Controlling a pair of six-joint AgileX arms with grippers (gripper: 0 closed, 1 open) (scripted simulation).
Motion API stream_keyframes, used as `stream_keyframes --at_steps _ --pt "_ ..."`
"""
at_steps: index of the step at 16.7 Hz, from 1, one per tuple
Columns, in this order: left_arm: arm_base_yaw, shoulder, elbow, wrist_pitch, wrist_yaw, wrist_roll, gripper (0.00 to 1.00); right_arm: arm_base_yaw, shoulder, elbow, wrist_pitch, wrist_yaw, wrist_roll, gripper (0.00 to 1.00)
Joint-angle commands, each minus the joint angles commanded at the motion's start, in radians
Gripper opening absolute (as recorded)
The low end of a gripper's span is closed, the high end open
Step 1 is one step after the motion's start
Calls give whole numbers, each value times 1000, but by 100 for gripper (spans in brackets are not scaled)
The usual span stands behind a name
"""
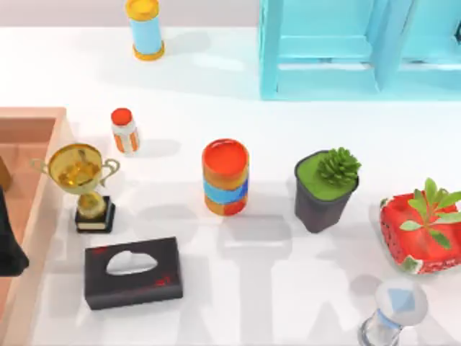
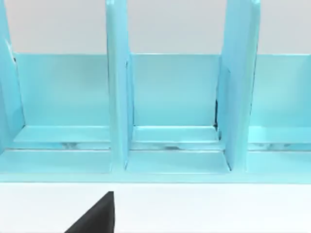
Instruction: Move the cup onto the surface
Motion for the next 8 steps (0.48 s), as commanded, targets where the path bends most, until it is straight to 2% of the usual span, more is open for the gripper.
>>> stream_keyframes --at_steps 4,8 --pt "10 35 32 -33 0 11 100 0 0 0 0 0 0 100" --pt "60 226 210 -215 0 64 100 0 0 0 0 0 0 100"
